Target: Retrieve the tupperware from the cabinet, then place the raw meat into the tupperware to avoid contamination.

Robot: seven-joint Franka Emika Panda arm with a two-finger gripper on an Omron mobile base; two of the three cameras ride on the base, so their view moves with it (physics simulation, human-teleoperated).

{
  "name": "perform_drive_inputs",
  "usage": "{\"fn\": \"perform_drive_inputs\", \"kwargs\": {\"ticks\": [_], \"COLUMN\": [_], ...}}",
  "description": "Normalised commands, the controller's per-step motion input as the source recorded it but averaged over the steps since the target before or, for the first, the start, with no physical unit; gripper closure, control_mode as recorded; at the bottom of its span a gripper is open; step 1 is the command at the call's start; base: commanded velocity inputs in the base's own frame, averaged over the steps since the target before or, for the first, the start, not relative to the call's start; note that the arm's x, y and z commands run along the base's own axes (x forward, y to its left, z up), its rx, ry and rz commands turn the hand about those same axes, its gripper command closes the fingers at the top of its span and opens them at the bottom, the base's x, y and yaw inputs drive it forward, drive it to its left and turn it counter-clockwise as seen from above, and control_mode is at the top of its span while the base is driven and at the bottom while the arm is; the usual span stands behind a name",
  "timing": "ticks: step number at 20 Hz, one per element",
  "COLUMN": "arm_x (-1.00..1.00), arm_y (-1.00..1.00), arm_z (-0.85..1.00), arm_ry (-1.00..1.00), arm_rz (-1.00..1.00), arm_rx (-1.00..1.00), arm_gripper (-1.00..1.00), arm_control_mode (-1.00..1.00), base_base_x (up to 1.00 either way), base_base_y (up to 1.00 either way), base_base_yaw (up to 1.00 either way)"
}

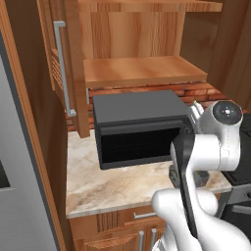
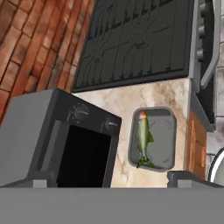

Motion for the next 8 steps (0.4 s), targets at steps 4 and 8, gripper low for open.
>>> {"fn": "perform_drive_inputs", "kwargs": {"ticks": [4, 8], "arm_x": [-0.39, -0.36], "arm_y": [0.32, 0.33], "arm_z": [0.5, 0.51], "arm_ry": [-0.25, -0.23], "arm_rz": [0.01, 0.0], "arm_rx": [-0.11, -0.12], "arm_gripper": [-1.0, -1.0], "arm_control_mode": [-1.0, -1.0], "base_base_x": [0.0, 0.0], "base_base_y": [0.0, 0.0], "base_base_yaw": [0.0, 0.0]}}
